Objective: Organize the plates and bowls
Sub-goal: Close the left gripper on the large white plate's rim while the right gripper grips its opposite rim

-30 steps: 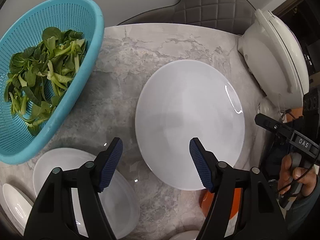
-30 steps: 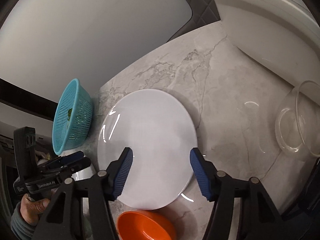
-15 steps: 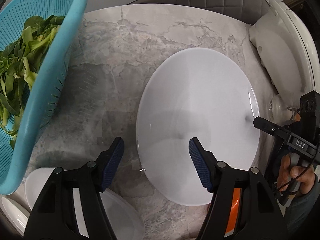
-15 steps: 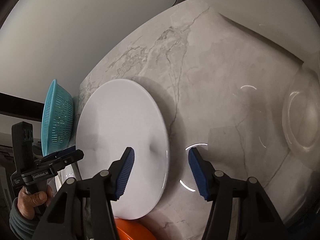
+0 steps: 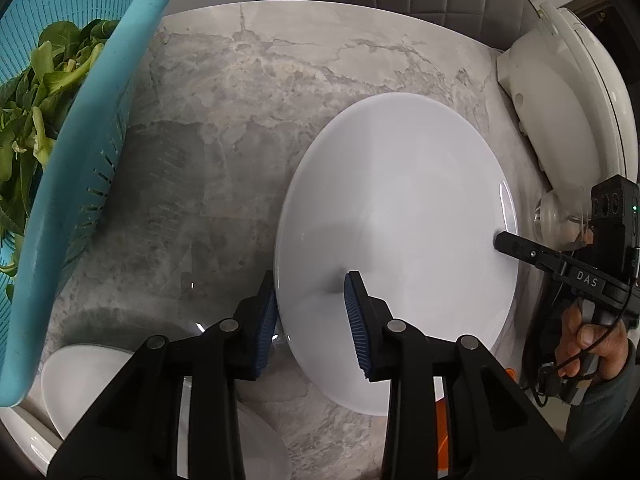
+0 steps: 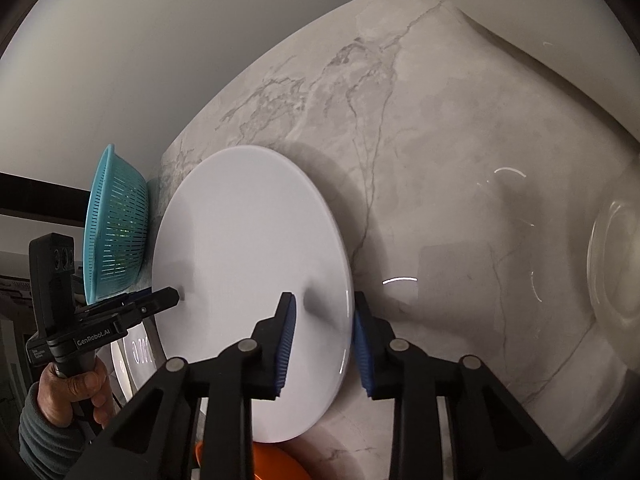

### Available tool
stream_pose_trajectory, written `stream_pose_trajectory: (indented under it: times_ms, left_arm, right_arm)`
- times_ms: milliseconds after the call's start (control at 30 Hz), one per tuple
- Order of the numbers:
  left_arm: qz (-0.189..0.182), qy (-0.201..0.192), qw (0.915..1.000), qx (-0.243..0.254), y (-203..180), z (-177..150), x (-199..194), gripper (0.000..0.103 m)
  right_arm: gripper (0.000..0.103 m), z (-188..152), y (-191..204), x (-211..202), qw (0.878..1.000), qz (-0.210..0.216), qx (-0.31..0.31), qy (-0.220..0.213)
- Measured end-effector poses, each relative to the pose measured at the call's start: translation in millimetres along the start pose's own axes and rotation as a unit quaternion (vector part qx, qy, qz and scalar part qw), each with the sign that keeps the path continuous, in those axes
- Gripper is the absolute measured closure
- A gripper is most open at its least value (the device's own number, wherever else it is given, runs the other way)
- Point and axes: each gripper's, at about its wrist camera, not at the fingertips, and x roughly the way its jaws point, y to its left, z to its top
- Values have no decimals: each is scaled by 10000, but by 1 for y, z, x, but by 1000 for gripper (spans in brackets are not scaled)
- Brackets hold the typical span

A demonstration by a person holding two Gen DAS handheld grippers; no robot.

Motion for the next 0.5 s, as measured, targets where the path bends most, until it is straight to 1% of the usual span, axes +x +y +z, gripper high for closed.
stream_pose_trajectory:
  times_ms: [33, 100, 267, 500]
  left_arm:
    - [21, -1, 10000, 33, -1, -1, 0, 77]
    - [66, -4, 9999, 82, -2, -3, 1, 78]
    - [151, 29, 9998, 90, -5, -5, 3, 78]
    - [127, 41, 9999, -21, -5, -3, 3, 78]
  right_arm:
    - [84, 0, -3, 0, 10000, -7, 46, 10]
    - [84, -1, -6, -1, 9999, 50, 103, 23]
    - [84, 0, -6, 0, 9999, 21, 156, -22]
    - [84, 3, -8, -4, 9998, -32, 175, -116]
